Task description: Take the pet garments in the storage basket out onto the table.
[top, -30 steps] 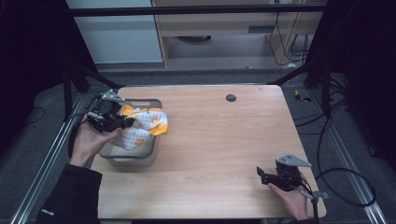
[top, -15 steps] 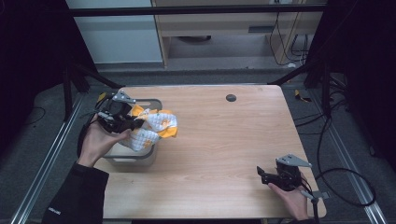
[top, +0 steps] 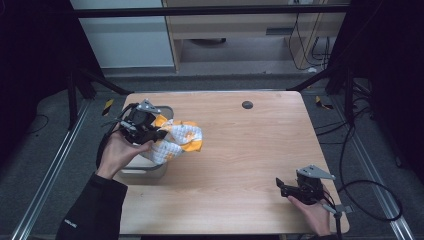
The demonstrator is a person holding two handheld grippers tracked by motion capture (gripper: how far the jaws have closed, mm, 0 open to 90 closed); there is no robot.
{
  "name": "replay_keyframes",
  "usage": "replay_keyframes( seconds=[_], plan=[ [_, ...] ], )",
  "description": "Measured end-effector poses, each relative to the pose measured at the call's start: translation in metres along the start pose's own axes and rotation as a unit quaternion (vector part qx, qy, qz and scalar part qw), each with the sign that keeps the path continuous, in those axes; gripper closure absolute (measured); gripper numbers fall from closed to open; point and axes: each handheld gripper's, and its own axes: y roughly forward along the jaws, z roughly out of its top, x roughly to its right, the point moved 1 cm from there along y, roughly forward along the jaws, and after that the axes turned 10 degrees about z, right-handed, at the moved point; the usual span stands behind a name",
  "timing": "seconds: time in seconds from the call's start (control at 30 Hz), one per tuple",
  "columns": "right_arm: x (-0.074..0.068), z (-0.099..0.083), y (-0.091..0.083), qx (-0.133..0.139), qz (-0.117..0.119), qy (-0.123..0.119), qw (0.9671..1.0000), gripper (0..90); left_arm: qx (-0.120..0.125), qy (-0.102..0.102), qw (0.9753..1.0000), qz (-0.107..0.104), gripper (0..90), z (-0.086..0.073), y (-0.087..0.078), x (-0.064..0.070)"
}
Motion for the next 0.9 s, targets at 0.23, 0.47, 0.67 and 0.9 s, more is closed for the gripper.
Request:
replay_keyframes(
  seconds=[0.23,0.47,0.67,0.9],
  plan=[
    [0.001,0.000,0.000,0.001,-0.002,0.002,1.0000,17.2,0.003,0.006,1.0000,-0.005,81.6,0.005,0.004,0.008],
    [0.001,0.000,-0.001,0.002,-0.003,0.002,1.0000,17.2,0.003,0.011,0.9998,-0.014,81.7,0.009,0.011,0.018],
    [0.001,0.000,-0.001,0.002,-0.004,0.002,1.0000,17.1,0.005,0.020,0.9996,-0.022,81.7,0.014,0.015,0.027],
    [0.002,0.000,-0.001,0.003,-0.006,0.001,1.0000,17.1,0.007,0.033,0.9989,-0.032,81.7,0.020,0.020,0.040]
  ],
)
